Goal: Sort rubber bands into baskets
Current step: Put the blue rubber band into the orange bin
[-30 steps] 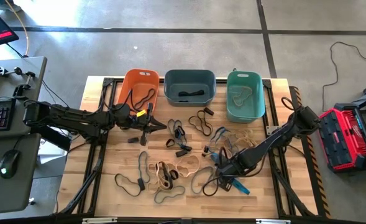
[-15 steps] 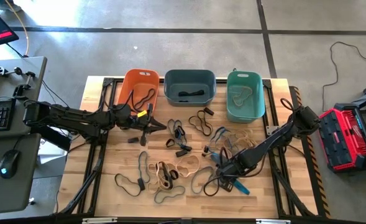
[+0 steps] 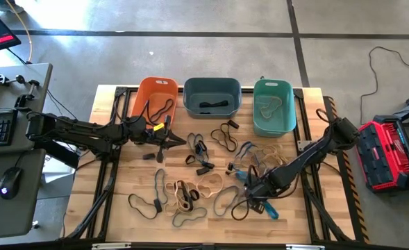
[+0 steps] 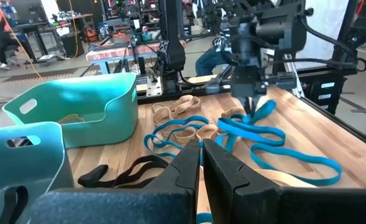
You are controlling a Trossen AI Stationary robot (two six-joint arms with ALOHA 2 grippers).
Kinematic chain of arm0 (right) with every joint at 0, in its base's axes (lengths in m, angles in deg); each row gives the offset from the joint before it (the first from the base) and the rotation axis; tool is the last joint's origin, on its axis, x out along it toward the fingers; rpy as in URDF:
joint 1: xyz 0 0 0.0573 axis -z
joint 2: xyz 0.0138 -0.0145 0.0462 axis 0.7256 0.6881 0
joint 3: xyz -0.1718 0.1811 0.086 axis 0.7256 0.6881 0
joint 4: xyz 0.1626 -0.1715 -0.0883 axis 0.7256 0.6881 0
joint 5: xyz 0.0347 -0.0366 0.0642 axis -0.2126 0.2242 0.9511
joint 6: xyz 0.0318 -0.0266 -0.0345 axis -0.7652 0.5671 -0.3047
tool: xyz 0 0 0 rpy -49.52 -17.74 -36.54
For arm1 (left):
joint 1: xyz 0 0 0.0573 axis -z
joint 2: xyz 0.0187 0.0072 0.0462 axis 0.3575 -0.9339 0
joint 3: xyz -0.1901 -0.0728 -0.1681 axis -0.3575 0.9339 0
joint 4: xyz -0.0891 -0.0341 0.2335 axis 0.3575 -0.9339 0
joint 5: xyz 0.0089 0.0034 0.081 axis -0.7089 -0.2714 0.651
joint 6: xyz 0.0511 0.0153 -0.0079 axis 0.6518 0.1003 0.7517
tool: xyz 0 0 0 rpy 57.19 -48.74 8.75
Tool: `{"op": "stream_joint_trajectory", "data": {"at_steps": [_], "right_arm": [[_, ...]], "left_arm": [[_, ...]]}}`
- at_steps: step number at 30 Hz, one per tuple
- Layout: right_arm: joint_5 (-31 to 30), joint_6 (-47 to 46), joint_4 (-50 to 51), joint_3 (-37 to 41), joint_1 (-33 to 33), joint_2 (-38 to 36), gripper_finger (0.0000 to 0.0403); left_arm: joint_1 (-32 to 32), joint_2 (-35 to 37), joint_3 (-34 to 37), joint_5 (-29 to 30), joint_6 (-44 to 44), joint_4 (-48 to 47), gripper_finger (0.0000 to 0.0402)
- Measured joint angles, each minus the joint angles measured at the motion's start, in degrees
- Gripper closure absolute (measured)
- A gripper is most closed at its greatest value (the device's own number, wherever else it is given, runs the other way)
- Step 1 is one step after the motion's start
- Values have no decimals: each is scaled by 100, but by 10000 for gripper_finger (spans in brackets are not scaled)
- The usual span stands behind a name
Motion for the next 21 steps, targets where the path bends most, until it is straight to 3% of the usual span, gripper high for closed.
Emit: {"op": "stream_joint_trajectory", "data": {"at_steps": [5, 12, 21], "right_arm": [[-706, 275, 9, 0, -1, -493, 402], [-2413, 1170, -70, -2, 84, -813, 402], [-3465, 3103, -1228, -2, 757, -809, 403]], "left_arm": [[-2, 0, 0, 0, 140, 3, 392], [4, 0, 0, -67, -168, -200, 392], [49, 0, 0, -240, -840, -889, 392]]}}
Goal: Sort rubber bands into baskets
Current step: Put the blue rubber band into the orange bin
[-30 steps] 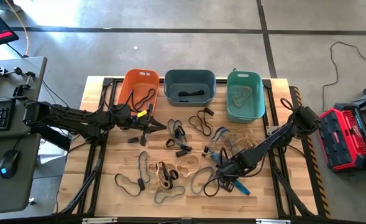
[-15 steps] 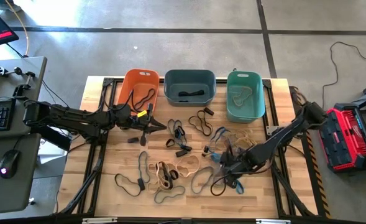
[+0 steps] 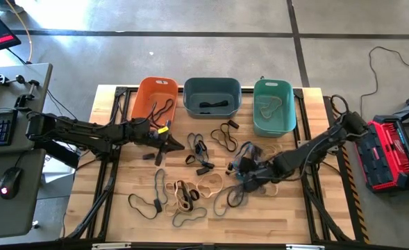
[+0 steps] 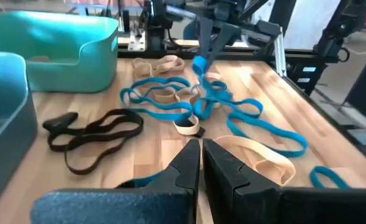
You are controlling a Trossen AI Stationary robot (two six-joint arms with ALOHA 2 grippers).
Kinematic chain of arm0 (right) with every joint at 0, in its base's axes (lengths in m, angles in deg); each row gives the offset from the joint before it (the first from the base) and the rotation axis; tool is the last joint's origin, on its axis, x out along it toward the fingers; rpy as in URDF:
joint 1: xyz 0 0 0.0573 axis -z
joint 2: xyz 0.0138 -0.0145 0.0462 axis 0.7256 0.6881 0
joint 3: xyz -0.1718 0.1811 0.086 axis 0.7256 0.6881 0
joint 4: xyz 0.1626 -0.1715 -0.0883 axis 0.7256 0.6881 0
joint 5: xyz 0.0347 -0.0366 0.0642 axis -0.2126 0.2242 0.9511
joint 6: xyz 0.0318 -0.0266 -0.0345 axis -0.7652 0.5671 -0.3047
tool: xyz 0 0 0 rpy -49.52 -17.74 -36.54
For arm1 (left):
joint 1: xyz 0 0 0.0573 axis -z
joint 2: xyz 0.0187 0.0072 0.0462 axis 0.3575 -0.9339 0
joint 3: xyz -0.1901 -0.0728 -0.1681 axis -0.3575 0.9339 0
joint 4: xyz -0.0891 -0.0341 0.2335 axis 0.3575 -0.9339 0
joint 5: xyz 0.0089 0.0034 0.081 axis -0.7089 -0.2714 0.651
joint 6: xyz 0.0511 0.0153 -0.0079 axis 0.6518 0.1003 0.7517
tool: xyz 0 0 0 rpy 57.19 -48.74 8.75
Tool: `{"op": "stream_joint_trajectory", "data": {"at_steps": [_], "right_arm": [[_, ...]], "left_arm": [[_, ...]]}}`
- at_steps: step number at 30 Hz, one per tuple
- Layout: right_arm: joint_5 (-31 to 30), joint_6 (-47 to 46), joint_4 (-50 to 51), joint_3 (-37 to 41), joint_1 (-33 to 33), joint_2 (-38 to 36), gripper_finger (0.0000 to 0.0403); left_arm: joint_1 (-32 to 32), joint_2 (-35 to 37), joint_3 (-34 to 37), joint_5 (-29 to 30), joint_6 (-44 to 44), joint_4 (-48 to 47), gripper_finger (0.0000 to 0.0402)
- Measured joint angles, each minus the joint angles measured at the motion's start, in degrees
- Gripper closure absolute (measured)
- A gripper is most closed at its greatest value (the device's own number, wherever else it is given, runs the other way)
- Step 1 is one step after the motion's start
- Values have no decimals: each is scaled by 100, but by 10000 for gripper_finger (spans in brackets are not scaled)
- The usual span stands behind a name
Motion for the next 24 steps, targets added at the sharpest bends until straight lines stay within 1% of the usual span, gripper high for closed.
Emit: {"op": "stream_joint_trajectory", "data": {"at_steps": [2, 4, 9, 14, 17, 21, 24], "right_arm": [[-297, 498, -368, 0, 169, 1, 403], [-539, 907, -717, 0, 324, 1, 403], [-497, 2024, -1628, -1, 726, 55, 403], [42, 2849, -2785, 0, 1126, 64, 403], [275, 3276, -3375, 0, 1324, 64, 403], [746, 3470, -3827, -2, 1533, 64, 403], [902, 3557, -3969, -2, 1587, 64, 403]], "left_arm": [[68, 0, 0, 7, -61, 26, 392], [161, 0, 0, 140, -62, 110, 392], [389, -69, 0, 415, -62, 206, 387], [484, -184, 0, 713, -62, 225, 361], [484, -325, 0, 945, -64, 488, 341], [482, -671, 0, 1004, -61, 1233, 312], [484, -1054, -116, 1126, -59, 1490, 290]]}}
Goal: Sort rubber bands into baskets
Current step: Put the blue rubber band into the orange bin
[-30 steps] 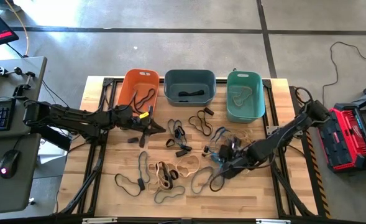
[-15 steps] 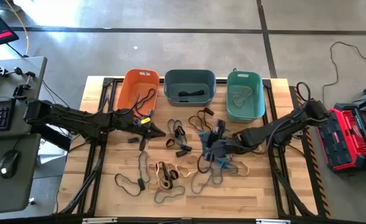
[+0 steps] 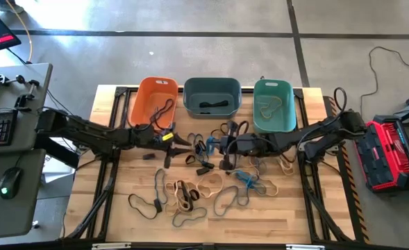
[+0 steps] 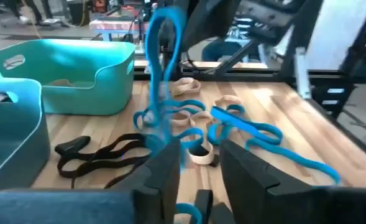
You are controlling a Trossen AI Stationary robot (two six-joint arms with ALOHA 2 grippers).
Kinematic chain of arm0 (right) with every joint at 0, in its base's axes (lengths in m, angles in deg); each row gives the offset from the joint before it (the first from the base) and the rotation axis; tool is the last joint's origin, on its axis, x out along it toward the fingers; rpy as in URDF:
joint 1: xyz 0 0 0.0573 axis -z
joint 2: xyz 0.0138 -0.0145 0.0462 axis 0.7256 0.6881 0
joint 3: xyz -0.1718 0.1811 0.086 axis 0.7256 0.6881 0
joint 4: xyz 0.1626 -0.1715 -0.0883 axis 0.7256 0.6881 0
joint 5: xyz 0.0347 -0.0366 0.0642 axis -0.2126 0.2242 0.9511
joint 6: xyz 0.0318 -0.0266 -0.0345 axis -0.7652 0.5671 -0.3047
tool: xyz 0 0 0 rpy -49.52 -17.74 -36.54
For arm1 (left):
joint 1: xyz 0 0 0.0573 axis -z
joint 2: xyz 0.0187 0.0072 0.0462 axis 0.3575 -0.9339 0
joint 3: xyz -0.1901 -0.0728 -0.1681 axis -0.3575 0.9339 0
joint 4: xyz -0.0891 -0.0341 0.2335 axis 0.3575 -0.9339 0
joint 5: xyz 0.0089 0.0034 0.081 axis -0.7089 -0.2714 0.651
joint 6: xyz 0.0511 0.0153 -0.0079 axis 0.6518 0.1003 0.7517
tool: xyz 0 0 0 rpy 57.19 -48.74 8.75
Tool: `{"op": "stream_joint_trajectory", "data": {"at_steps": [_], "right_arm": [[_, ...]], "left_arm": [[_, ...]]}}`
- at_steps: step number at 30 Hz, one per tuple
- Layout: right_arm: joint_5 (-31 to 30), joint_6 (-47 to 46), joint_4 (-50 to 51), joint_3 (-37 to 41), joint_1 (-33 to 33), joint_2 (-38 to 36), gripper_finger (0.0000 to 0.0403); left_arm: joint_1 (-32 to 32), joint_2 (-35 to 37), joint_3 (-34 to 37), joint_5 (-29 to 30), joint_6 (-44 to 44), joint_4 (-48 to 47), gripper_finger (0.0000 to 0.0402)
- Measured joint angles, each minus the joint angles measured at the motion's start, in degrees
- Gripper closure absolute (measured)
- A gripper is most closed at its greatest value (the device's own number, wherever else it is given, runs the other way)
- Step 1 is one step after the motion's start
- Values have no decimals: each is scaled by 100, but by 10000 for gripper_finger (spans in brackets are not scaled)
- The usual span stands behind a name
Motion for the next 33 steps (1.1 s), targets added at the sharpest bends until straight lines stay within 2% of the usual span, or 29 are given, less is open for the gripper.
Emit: {"op": "stream_joint_trajectory", "data": {"at_steps": [6, 17, 22, 27, 33], "right_arm": [[33, 168, -101, 0, 18, 2, 403], [57, 175, -179, 0, 57, 2, 403], [82, 175, -228, 0, 55, 2, 403], [182, 173, -265, 0, 59, 2, 403], [186, 130, -313, 0, 59, 2, 403]], "left_arm": [[38, -694, -470, 740, 341, 3, 260], [46, -989, -1177, 690, 600, 16, 254], [48, -1040, -1352, 272, 600, 25, 254], [56, -1231, -1483, 191, 561, 17, 254], [72, -1372, -1562, 170, 642, 9, 281]]}}
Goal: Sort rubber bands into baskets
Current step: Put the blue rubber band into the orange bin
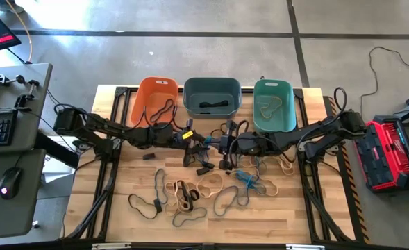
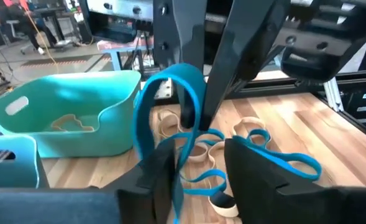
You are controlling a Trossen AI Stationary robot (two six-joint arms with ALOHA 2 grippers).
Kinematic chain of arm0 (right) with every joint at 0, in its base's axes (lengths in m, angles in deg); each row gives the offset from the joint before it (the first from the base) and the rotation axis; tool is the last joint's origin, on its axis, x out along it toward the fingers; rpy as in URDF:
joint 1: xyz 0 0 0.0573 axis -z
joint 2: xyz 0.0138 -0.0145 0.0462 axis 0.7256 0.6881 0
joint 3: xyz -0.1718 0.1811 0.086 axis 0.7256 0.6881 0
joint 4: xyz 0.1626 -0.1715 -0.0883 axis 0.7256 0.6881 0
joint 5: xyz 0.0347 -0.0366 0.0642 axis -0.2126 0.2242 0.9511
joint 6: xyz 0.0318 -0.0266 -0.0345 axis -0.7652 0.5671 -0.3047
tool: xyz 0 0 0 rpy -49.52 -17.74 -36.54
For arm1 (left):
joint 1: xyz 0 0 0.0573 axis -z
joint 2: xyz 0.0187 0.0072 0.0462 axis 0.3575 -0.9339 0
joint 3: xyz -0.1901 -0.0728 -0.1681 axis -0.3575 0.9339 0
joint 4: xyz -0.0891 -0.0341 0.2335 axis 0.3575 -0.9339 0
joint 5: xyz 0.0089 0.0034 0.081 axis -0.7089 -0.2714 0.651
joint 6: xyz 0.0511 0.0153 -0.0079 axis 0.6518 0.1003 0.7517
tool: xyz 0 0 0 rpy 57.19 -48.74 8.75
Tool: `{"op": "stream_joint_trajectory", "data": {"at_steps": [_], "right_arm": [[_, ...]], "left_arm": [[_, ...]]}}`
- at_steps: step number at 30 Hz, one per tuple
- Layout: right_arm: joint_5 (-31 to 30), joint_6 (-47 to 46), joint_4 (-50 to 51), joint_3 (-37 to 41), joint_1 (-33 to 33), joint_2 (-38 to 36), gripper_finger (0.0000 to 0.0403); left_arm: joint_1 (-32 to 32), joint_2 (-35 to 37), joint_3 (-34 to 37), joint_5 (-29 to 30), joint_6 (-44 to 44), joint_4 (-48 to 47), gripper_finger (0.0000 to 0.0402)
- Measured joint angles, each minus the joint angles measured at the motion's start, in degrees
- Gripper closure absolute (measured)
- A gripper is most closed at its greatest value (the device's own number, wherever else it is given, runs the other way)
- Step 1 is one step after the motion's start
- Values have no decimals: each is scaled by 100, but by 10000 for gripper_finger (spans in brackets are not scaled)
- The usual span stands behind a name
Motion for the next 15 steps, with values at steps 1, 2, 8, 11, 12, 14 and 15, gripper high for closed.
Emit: {"op": "stream_joint_trajectory", "data": {"at_steps": [1, 2, 8, 11, 12, 14, 15], "right_arm": [[12, -1, 0, 0, 0, 0, 403], [20, -3, 1, 0, 0, 0, 403], [20, -23, 89, 0, 0, 0, 385], [17, -24, 175, 0, 0, 0, 364], [8, -25, 212, 0, 0, 0, 356], [-98, -25, 264, 0, 0, 0, 339], [-118, -27, 300, 0, 1, 0, 332]], "left_arm": [[2, 0, -5, 0, 2, 8, 291], [2, 0, -5, 0, 6, 9, 303], [9, 93, -5, 145, -45, -93, 392], [9, 300, -5, 402, -83, -408, 394], [9, 413, -5, 466, -85, -544, 396], [9, 684, -5, 611, -85, -876, 399], [7, 830, -5, 660, -90, -1039, 399]]}}
